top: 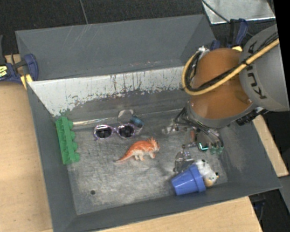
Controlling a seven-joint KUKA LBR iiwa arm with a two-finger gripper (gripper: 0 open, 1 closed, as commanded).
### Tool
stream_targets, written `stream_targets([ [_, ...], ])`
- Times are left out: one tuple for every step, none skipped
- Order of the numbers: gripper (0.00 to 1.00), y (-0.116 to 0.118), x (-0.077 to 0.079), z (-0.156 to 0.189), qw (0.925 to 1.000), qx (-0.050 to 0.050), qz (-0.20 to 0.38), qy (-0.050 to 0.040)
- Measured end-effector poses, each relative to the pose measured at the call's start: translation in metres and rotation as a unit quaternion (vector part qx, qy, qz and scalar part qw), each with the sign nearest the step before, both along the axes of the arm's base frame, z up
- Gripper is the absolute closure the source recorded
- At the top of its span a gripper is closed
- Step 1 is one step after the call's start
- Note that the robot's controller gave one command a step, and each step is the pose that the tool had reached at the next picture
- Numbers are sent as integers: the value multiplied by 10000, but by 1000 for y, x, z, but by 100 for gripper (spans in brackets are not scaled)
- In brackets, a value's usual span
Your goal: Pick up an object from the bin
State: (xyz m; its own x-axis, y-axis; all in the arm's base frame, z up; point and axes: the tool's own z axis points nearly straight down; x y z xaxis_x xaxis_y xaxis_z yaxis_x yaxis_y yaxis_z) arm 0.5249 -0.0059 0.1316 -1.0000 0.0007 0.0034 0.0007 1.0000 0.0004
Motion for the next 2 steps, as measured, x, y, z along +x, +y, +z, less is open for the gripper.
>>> stream_targets([
  [0, 0, 2, 3, 10000, -1, 1, -30],
  [0, 44, 24, -34, 9983, -17, 582, -76],
])
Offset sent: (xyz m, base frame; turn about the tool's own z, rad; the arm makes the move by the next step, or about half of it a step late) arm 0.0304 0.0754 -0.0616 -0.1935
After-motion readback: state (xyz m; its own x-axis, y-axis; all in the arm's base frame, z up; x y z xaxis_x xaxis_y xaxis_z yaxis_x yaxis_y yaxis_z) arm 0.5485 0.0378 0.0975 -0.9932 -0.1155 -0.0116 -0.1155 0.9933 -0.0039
